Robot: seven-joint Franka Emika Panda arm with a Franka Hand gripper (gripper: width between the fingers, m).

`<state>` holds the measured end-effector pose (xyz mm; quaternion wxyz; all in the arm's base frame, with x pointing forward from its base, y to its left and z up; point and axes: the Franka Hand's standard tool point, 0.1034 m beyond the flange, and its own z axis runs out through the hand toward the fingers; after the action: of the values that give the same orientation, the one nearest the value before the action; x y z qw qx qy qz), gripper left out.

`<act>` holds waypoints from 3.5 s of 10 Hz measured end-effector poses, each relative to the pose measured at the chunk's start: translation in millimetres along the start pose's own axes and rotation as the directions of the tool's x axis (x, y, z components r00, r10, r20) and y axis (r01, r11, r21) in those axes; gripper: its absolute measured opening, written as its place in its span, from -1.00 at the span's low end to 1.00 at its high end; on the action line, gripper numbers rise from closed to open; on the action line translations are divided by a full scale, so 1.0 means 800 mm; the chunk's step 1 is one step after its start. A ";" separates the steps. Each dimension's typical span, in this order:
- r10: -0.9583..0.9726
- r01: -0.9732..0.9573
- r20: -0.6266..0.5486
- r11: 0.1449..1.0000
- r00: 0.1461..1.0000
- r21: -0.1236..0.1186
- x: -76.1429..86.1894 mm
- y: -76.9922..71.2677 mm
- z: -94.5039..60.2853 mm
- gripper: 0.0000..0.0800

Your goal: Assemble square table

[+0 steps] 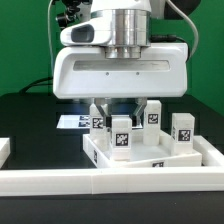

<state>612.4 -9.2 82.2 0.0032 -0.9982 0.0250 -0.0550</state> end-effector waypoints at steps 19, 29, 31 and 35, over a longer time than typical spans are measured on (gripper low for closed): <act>0.936 -0.937 0.037 0.349 0.350 0.024 0.007 0.004 0.003 0.26; 0.232 -0.232 -0.011 0.972 0.973 0.036 0.007 -0.004 0.004 0.62; 0.042 -0.042 -0.017 0.999 0.999 0.029 0.007 -0.002 0.004 0.62; -0.065 0.066 -0.018 0.998 0.998 0.021 0.007 -0.001 0.004 0.00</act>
Offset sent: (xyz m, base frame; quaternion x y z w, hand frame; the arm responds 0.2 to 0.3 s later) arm -0.0003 -0.0099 -0.0049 -0.0241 0.0210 0.2753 0.9608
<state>618.8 -8.6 79.4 0.0121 -0.9978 -0.0084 -0.0642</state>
